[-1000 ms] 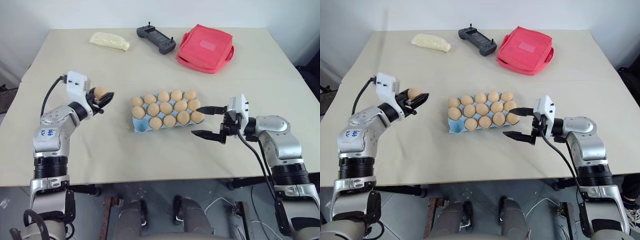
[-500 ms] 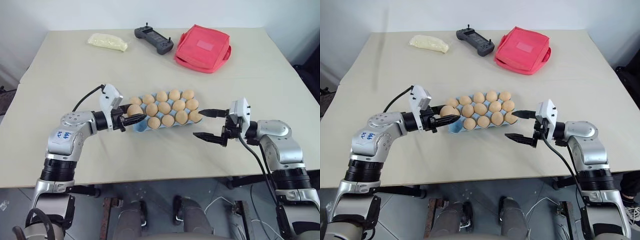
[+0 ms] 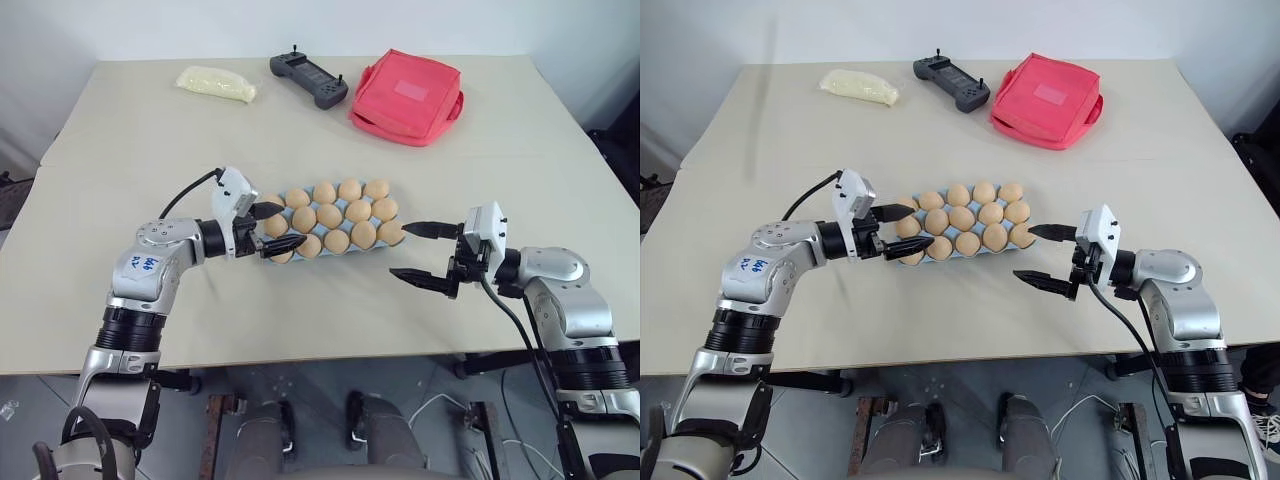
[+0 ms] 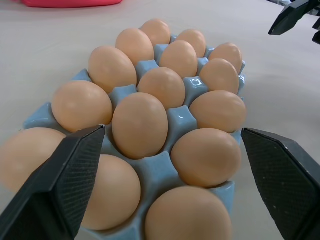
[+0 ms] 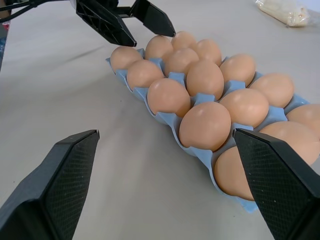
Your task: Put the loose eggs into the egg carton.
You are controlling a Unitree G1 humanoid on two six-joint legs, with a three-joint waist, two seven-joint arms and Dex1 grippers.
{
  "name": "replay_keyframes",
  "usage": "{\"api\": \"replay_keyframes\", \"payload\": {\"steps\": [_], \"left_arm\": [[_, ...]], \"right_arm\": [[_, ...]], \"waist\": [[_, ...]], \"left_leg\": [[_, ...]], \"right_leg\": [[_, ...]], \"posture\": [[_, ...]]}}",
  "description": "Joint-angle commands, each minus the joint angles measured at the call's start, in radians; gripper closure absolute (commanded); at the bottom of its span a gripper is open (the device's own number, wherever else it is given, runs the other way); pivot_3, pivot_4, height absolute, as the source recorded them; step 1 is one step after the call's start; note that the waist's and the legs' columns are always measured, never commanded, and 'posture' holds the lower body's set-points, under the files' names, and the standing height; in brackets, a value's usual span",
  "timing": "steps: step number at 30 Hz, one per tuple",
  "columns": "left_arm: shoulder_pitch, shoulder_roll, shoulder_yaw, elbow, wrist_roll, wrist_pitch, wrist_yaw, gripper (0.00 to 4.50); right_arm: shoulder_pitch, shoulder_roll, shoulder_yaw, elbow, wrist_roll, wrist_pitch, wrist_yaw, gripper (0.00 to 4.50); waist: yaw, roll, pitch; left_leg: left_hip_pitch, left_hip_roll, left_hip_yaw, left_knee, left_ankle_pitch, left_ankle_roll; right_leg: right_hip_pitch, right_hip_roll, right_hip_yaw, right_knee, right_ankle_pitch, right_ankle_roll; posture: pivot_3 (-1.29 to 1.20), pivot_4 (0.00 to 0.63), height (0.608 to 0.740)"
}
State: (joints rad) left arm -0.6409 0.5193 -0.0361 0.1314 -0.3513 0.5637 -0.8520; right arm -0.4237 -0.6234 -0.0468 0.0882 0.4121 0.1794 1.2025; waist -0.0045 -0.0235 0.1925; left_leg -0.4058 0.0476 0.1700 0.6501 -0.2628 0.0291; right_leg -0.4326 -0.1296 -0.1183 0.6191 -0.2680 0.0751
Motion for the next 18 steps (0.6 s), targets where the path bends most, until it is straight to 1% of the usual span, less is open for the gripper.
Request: {"api": "replay_keyframes", "payload": {"steps": [1, 3, 5, 7, 9, 11, 14, 15, 18], "left_arm": [[-0.011, 0.005, 0.037, -0.053, -0.02, 0.004, 0.01, 0.04], [-0.007, 0.012, 0.065, -0.077, -0.029, 0.01, 0.032, 0.04], [0.016, 0.026, 0.134, -0.118, -0.066, 0.035, 0.056, 0.04], [0.056, 0.041, 0.194, -0.15, -0.104, 0.021, 0.043, 0.04], [0.102, 0.057, 0.221, -0.175, -0.117, -0.023, 0.011, 0.04], [0.169, 0.057, 0.287, -0.203, -0.148, -0.091, -0.011, 0.04], [0.24, 0.087, 0.35, -0.222, -0.16, -0.112, -0.01, 0.04], [0.252, 0.093, 0.359, -0.223, -0.161, -0.117, -0.007, 0.04], [0.3, 0.094, 0.405, -0.224, -0.169, -0.145, 0.011, 0.04]], "right_arm": [[-0.001, -0.017, -0.032, -0.03, 0.021, -0.003, -0.008, 0.0], [0.0, -0.017, -0.033, -0.032, 0.022, -0.003, -0.011, 0.0], [0.0, -0.018, -0.037, -0.029, 0.023, -0.005, -0.015, 0.0], [0.001, -0.021, -0.041, -0.024, 0.023, -0.009, -0.015, 0.0], [0.004, -0.024, -0.042, -0.023, 0.023, -0.01, -0.017, 0.0], [0.003, -0.027, -0.044, -0.015, 0.021, -0.012, -0.018, 0.0], [-0.007, -0.03, -0.049, 0.005, 0.02, -0.013, -0.021, 0.0], [-0.008, -0.031, -0.05, 0.009, 0.02, -0.014, -0.022, 0.0], [-0.013, -0.028, -0.053, 0.02, 0.022, -0.017, -0.021, 0.0]], "waist": [[0.0, 0.0, 0.0], [0.0, 0.0, 0.0], [-0.001, 0.0, 0.0], [-0.005, 0.0, 0.0], [-0.008, 0.0, 0.0], [-0.01, 0.0, 0.0], [-0.009, 0.0, 0.0], [-0.009, 0.0, 0.0], [-0.006, 0.0, 0.0]], "left_leg": [[0.0, 0.0, 0.0, 0.0, 0.0, 0.0], [0.0, 0.0, 0.0, 0.0, 0.0, 0.0], [0.0, 0.0, 0.0, 0.0, 0.0, 0.0], [0.0, 0.0, 0.0, 0.0, 0.0, 0.0], [0.0, 0.001, 0.0, -0.001, 0.0, 0.0], [0.001, 0.0, 0.0, -0.001, 0.0, 0.0], [0.0, 0.0, 0.0, 0.0, 0.0, 0.0], [0.0, 0.0, 0.0, 0.0, -0.002, -0.003], [0.0, 0.0, 0.0, 0.0, -0.003, -0.002]], "right_leg": [[0.0, 0.0, 0.0, 0.0, 0.0, 0.0], [0.0, 0.0, 0.0, 0.0, 0.0, 0.0], [0.0, 0.0, 0.0, 0.0, 0.0, 0.0], [0.0, 0.0, 0.0, 0.0, 0.0, 0.0], [0.0, 0.0, 0.0, 0.0, 0.0, 0.0], [0.0, 0.0, 0.0, 0.0, 0.0, 0.0], [0.0, 0.0, 0.001, 0.0, 0.0, 0.0], [0.0, -0.001, 0.001, 0.0, 0.0, 0.0], [0.001, -0.001, 0.001, 0.0, 0.0, 0.0]], "posture": [[0.0, 0.15, 0.74], [0.0, 0.15, 0.74], [0.0, 0.15, 0.74], [0.0, 0.15, 0.74], [0.0, 0.15, 0.74], [0.0, 0.15, 0.74], [0.0, 0.15, 0.74], [0.0, 0.15, 0.74], [0.0, 0.15, 0.74]]}}
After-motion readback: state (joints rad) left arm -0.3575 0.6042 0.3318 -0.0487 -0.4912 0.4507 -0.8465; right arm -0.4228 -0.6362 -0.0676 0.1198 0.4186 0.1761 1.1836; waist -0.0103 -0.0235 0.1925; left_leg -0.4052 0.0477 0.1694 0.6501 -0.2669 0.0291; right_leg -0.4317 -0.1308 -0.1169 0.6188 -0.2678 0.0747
